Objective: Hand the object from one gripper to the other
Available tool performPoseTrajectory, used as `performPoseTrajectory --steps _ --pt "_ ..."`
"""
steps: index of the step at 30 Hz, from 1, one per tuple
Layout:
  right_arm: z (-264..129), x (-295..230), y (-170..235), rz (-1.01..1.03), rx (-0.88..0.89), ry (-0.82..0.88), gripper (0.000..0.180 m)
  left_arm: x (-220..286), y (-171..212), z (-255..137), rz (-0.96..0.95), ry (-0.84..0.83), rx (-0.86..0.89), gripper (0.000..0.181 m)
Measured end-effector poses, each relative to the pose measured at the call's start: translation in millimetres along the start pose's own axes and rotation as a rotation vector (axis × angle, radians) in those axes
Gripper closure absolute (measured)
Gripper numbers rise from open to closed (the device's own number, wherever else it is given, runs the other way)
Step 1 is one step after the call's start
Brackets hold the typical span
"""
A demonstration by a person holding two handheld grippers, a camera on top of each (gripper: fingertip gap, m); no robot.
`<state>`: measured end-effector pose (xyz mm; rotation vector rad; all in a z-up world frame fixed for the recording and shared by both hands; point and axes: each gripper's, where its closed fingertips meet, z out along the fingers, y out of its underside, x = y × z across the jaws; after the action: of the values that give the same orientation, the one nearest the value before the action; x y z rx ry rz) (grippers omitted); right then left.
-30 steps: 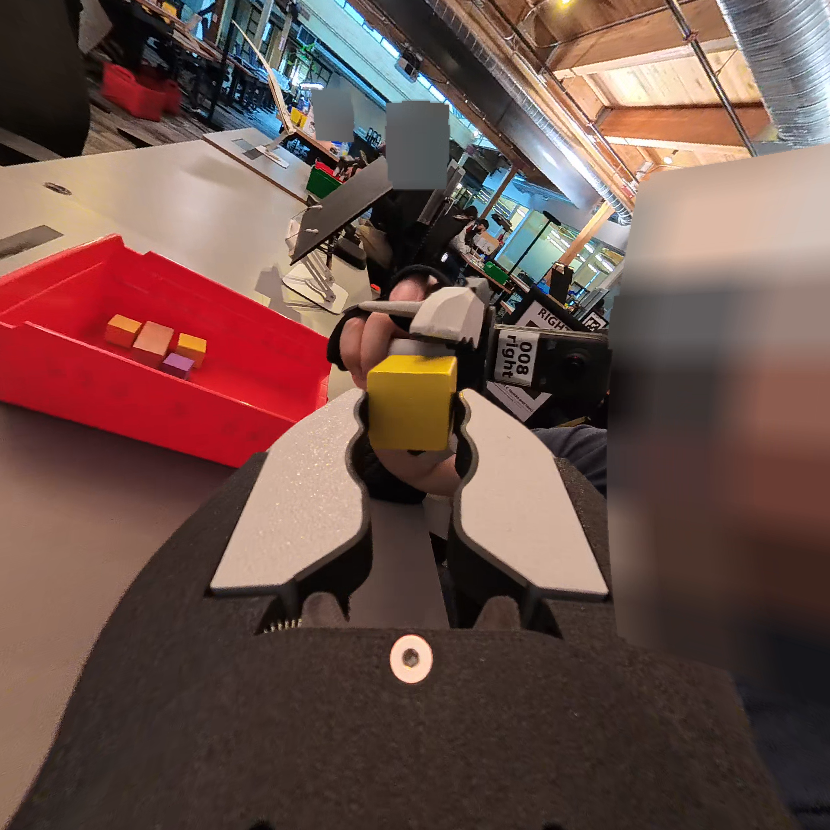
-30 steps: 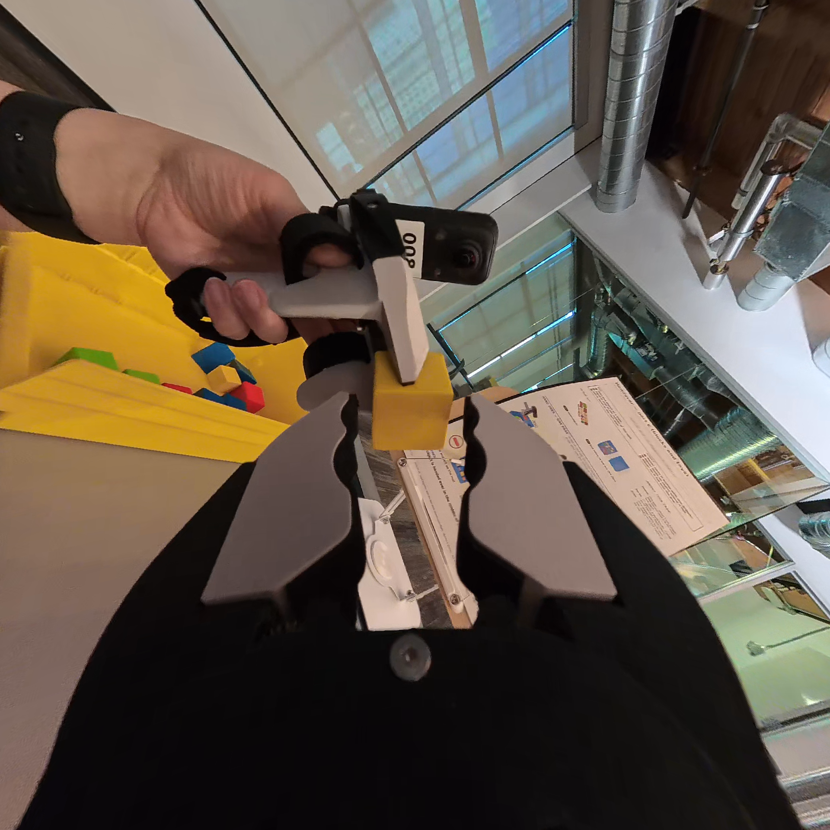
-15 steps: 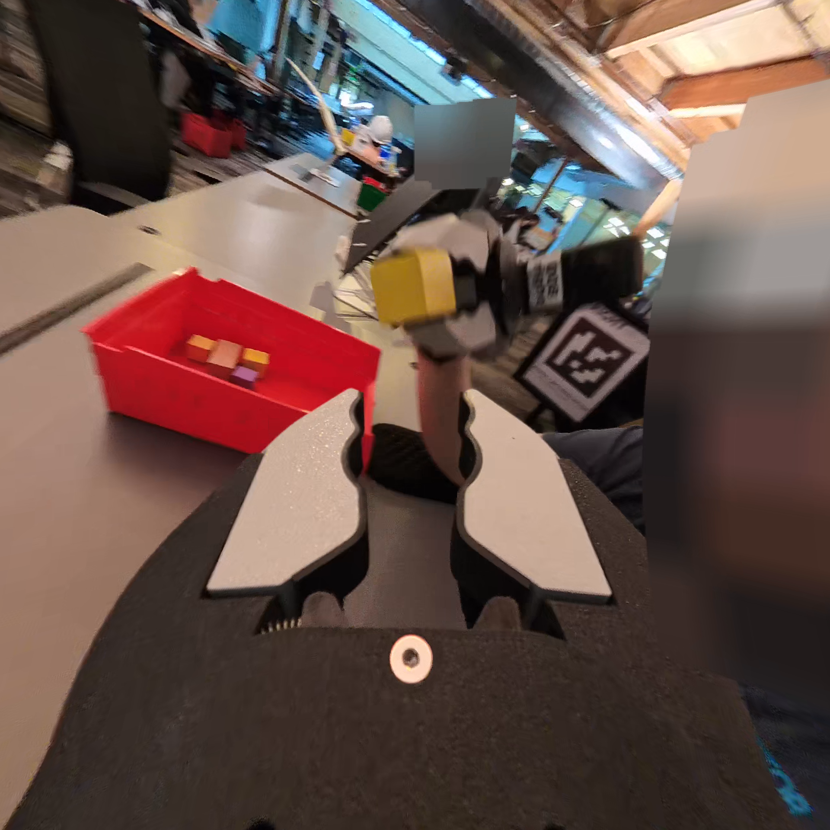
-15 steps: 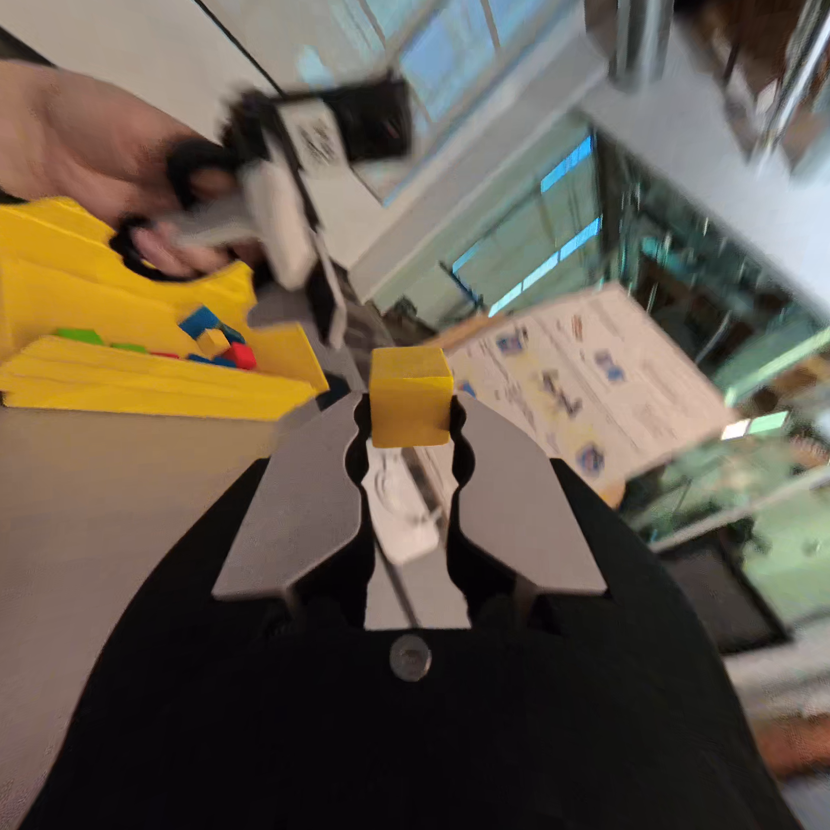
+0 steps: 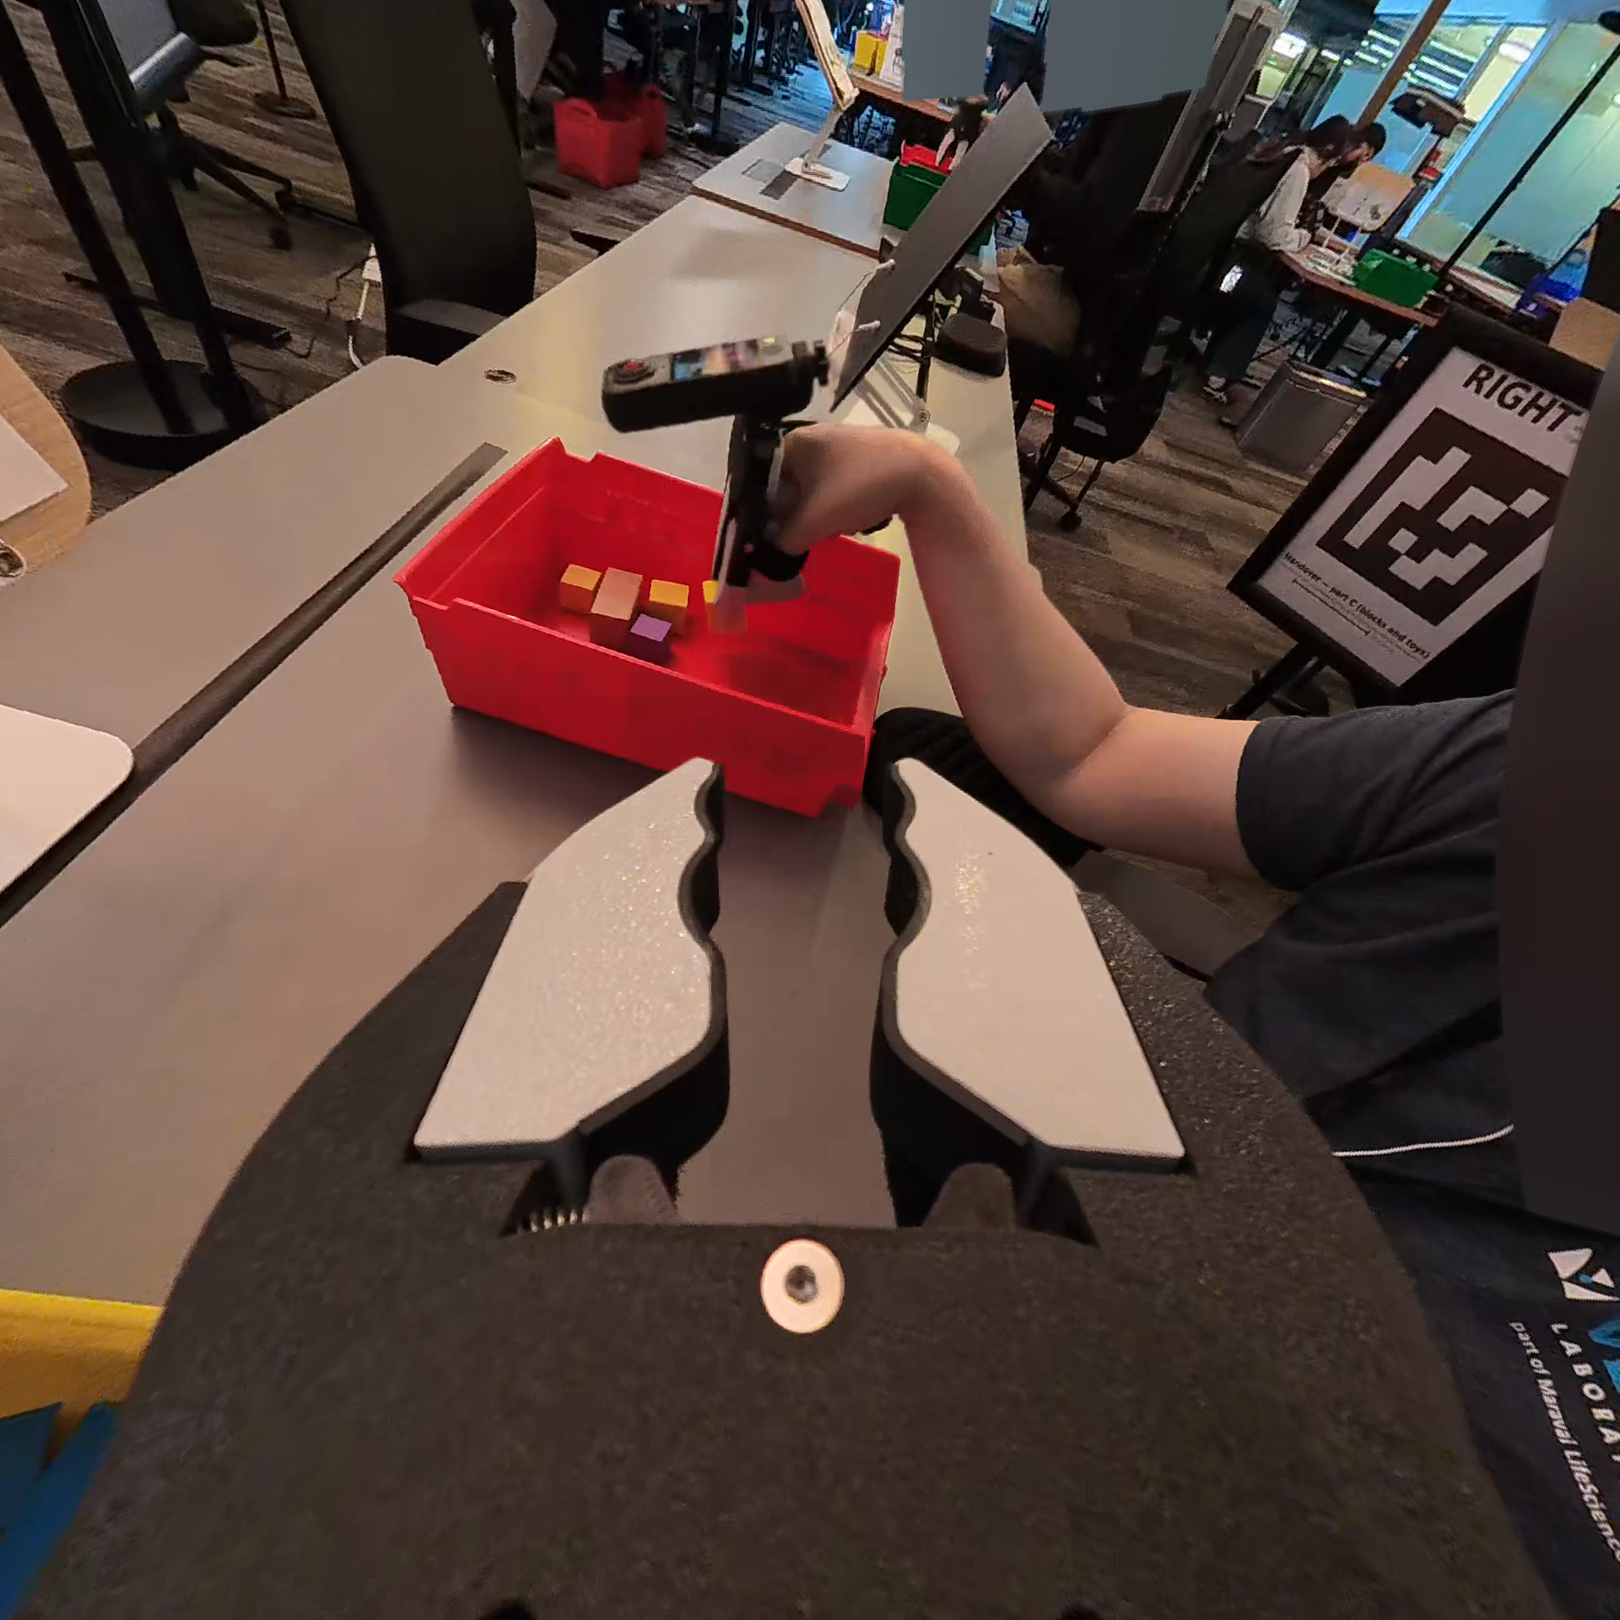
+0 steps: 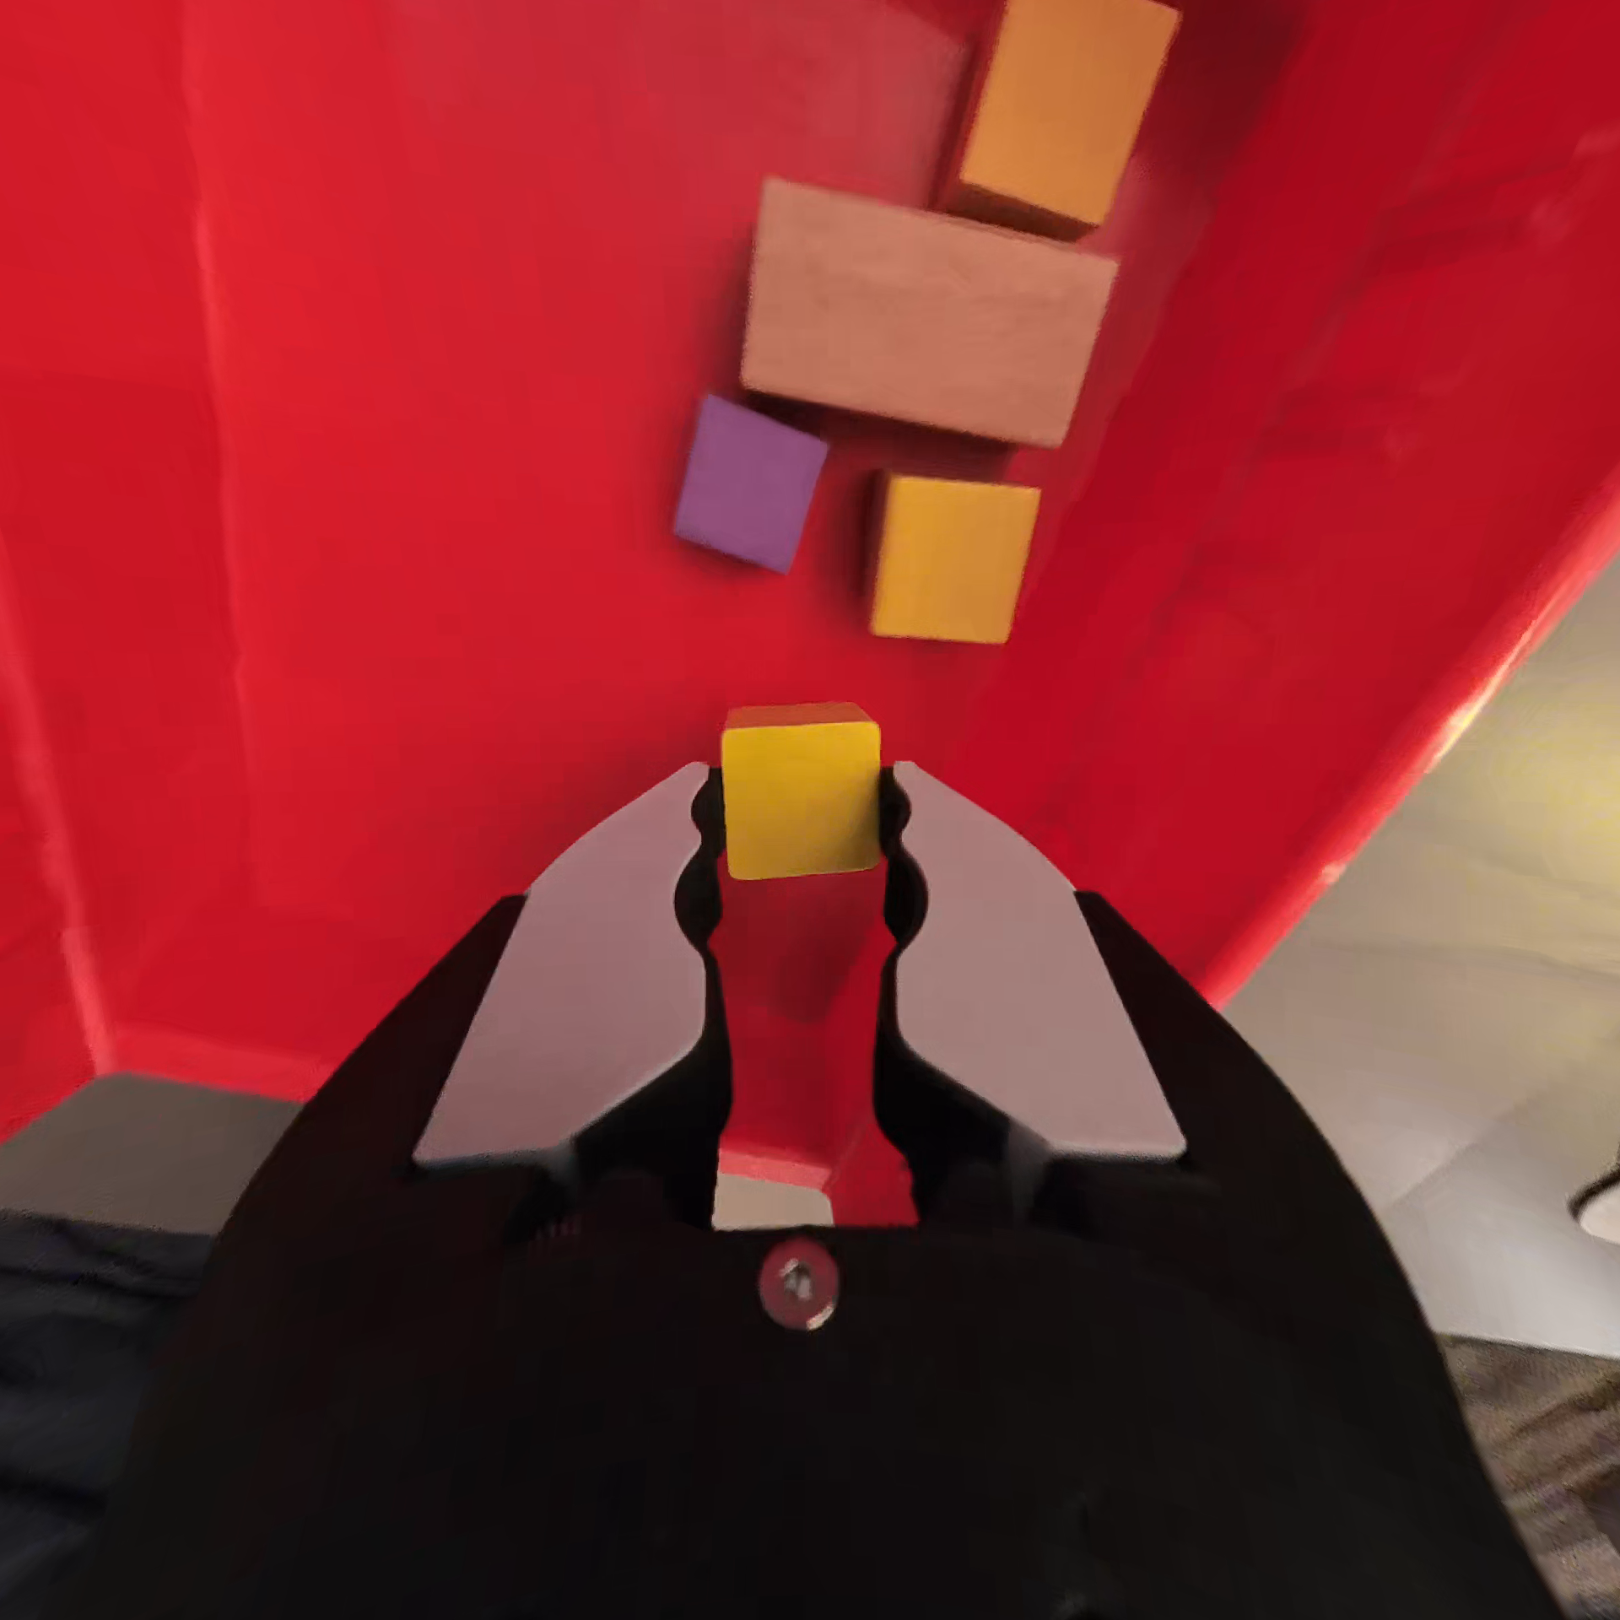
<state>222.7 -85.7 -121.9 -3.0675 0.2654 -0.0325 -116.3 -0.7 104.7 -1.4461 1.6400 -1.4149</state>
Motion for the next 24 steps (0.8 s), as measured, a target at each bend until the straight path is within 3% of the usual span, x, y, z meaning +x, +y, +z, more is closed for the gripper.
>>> performPoseTrajectory --steps 24 --pt "28.1 21.0 -4.2 0.046 -0.106 0.186 0.145 -1.3 -3.4 -5.9 0.019 -0.056 0.004 0.150"
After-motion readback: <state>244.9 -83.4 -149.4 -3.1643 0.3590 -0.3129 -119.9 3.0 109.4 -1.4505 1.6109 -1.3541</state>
